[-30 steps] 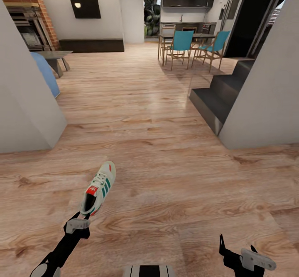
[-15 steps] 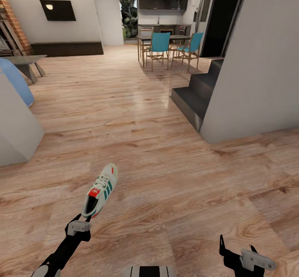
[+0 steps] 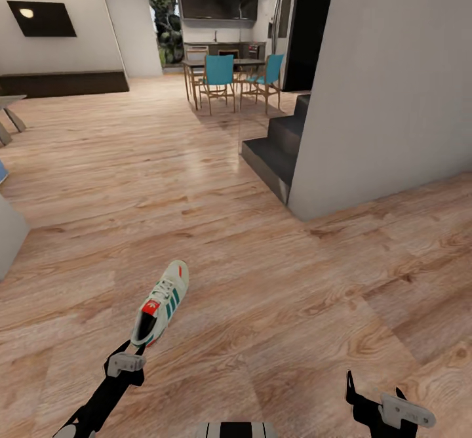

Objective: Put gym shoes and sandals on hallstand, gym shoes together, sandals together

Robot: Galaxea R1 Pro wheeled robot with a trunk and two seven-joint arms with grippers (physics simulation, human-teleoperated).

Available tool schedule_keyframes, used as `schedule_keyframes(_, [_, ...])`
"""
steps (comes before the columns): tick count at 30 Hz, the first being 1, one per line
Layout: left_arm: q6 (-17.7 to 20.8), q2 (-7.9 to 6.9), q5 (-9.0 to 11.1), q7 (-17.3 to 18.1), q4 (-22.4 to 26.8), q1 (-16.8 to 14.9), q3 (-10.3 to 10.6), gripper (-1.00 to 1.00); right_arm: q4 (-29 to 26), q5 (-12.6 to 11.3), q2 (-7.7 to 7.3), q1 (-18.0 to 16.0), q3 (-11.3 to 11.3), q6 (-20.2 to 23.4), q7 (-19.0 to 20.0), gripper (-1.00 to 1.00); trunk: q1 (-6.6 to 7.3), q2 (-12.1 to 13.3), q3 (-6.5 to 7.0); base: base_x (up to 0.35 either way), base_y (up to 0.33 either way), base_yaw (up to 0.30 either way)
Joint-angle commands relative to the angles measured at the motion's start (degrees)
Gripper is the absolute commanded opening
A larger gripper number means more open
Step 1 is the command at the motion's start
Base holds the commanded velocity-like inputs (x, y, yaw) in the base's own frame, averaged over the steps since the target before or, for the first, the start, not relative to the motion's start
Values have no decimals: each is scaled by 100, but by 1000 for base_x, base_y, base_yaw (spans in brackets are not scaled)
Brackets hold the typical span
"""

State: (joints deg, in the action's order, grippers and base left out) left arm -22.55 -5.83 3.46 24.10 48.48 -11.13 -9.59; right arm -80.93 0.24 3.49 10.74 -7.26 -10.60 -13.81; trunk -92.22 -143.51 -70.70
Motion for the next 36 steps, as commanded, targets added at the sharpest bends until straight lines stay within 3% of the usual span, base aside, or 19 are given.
schedule_keyframes(1, [-3, 2, 40, 53, -4, -3, -11, -100, -2, 2, 3, 2, -3, -12, -8, 100, 1, -1, 1, 0, 0, -282])
schedule_keyframes(16, [-15, 6, 5, 76, 4, -4, -8, -100, 6, -3, 9, -2, 4, -12, -8, 100, 1, -1, 63, 36, 0, -282])
schedule_keyframes(23, [-27, 9, -34, 77, 4, -4, -8, -100, 7, 2, 11, -1, 17, -12, -8, 100, 1, -1, 73, 214, 0, -101])
schedule_keyframes(36, [-30, 11, -40, 73, 4, -4, -6, -100, 7, -5, 10, -2, 19, -13, -8, 100, 1, -1, 106, 48, 0, -171])
